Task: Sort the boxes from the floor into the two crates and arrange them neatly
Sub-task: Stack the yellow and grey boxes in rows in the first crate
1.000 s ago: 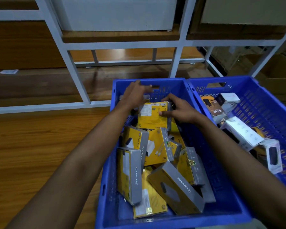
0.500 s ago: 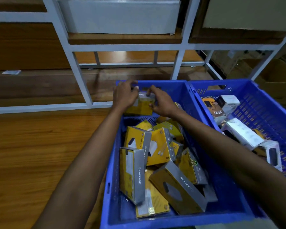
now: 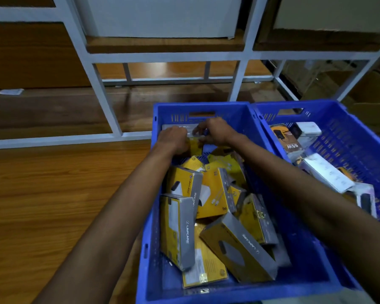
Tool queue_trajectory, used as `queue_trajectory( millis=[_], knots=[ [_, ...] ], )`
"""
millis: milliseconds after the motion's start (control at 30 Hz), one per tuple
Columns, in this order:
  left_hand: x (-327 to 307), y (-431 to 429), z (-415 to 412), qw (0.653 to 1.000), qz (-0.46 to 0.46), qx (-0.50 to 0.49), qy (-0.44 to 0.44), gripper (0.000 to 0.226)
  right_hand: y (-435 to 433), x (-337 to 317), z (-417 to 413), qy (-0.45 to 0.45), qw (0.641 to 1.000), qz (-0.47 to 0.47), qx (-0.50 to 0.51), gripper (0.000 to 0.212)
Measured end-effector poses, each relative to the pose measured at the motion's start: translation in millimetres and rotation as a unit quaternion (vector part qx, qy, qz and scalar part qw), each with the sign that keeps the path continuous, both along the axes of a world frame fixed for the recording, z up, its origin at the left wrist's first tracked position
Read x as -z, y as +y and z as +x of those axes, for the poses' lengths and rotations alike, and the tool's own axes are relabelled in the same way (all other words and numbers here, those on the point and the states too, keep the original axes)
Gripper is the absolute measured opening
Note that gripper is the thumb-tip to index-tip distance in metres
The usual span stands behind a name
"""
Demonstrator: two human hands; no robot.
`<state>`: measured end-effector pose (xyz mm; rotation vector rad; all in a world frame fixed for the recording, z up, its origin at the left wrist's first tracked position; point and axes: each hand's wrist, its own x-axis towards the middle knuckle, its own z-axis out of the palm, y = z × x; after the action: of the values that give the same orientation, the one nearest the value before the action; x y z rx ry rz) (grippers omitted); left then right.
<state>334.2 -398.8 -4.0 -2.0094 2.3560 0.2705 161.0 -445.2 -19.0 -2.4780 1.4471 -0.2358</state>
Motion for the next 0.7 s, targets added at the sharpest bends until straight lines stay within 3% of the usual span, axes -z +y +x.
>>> queue_trajectory(
  millis=[133, 200, 300, 333, 400, 567, 633, 700],
  knots=[
    [-2, -2, 2, 0.991, -0.063, -0.041, 0.112, 0.018, 59, -35, -12, -0.089, 0.995, 0.05, -0.006, 0.032],
    [-2, -2, 2, 0.977, -0.088, -0.071, 0.181, 0.013, 99, -38, -12, -0.092, 0.991, 0.096, -0.027, 0.045],
    [-6, 3, 2, 0.964, -0.098, -0.078, 0.236, 0.019, 145, -34, -1, 0.099, 0.975, 0.184, -0.069, 0.097],
    [-5, 5, 3, 0.963, -0.096, -0.072, 0.242, 0.02, 152, -31, 2, 0.168, 0.968, 0.172, -0.075, 0.115],
    [-2, 9, 3, 0.972, -0.064, -0.049, 0.22, 0.021, 155, -29, 9, 0.224, 0.964, 0.122, -0.078, 0.132],
    [15, 14, 3, 0.988, 0.139, 0.035, 0.051, 0.029, 142, -37, 6, 0.238, 0.957, 0.133, -0.096, 0.128],
    [19, 10, 2, 0.985, 0.167, 0.042, 0.022, 0.032, 137, -42, 1, 0.205, 0.96, 0.164, -0.095, 0.113],
    [18, 6, 1, 0.981, 0.188, 0.044, 0.013, 0.024, 129, -49, -9, 0.115, 0.967, 0.214, -0.076, 0.083]
  ],
)
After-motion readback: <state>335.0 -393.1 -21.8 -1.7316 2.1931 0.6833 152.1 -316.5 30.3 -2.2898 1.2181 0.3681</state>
